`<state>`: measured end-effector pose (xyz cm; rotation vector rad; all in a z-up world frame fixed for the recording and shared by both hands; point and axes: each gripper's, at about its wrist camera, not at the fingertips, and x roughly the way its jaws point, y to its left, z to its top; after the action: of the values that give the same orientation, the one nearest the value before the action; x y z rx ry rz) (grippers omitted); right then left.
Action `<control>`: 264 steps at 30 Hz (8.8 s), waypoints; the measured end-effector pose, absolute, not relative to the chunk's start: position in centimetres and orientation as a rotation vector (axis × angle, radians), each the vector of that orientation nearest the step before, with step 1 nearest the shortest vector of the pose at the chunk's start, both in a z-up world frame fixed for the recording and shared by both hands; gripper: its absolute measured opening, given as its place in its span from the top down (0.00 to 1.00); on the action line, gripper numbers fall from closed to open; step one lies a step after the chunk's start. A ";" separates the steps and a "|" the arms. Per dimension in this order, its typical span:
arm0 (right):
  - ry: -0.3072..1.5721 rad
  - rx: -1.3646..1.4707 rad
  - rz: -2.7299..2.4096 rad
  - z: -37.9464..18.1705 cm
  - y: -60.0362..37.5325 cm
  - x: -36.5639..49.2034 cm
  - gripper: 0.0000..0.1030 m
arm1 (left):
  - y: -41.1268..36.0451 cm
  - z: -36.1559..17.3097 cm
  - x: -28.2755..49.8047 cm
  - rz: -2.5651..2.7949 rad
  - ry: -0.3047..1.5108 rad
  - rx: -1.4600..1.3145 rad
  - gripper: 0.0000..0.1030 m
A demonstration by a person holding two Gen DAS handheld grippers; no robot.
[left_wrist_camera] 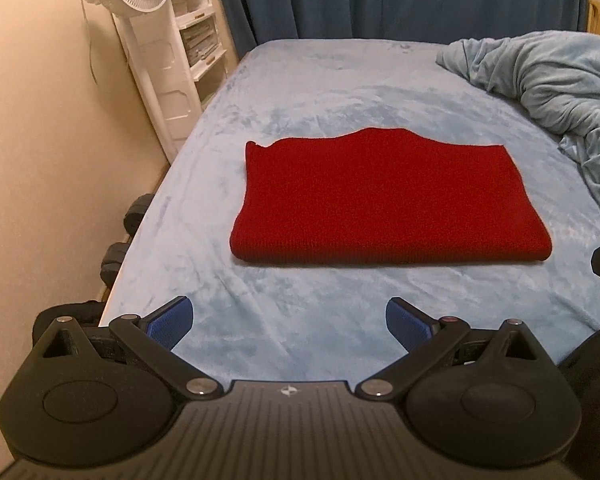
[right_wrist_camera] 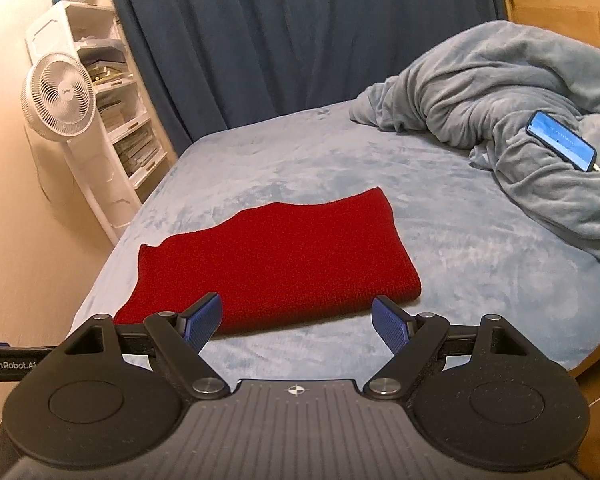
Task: Fold small clothes
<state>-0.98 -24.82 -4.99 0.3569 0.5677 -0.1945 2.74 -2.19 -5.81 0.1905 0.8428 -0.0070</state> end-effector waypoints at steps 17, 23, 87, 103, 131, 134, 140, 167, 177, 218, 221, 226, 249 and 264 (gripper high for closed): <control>0.663 0.584 -0.233 -11.8 -31.3 6.5 0.19 | -4.5 -7.0 11.2 0.090 0.911 0.176 0.00; 0.653 0.631 -0.324 -15.2 -34.0 9.9 0.19 | -5.3 -7.5 13.5 0.114 0.919 0.170 0.00; 0.711 1.154 -0.343 -25.9 -42.0 15.8 0.81 | 5.2 -15.8 22.1 0.315 1.064 0.163 0.00; 0.798 1.045 -0.500 -24.7 -40.4 17.1 0.75 | 13.1 -22.6 24.8 0.345 1.120 0.110 0.00; 0.590 -0.400 0.102 -10.7 -3.3 27.5 0.85 | 21.2 -22.6 21.9 0.175 0.955 -0.500 0.00; 0.673 -0.564 0.385 -16.9 3.2 24.4 0.85 | 21.1 -22.5 22.3 0.173 0.955 -0.492 0.00; 0.756 -0.491 0.394 -20.4 4.2 23.5 0.84 | 20.6 -22.4 22.5 0.167 0.958 -0.452 0.00; 0.946 -0.135 0.212 -16.2 -7.3 17.8 0.54 | 13.1 -15.6 16.6 0.111 1.009 -0.105 0.00; 0.740 0.012 0.031 -5.3 -10.0 8.5 0.18 | 10.3 -7.4 7.7 0.099 0.937 -0.103 0.00; 0.781 0.097 0.009 -7.1 -12.0 6.0 0.18 | 8.3 -7.2 7.1 0.094 0.967 -0.049 0.00; 0.801 0.124 0.022 -7.6 -12.7 7.3 0.17 | 9.0 -8.4 8.4 0.094 1.007 -0.133 0.00; 0.837 0.205 0.040 -8.2 -15.2 10.7 0.15 | 9.5 -10.7 11.0 0.100 1.058 -0.240 0.00; 1.113 0.477 0.051 -17.9 -23.7 52.4 0.12 | 11.5 -21.9 22.6 0.219 1.125 -0.763 0.00; 1.148 0.528 0.025 -20.4 -29.1 45.9 0.76 | 14.1 -18.7 43.2 -0.199 1.127 -0.333 0.71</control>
<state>45.92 -29.07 -20.39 0.5281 1.1479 0.0246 43.20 14.10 -18.68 -0.3331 1.1274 -0.1992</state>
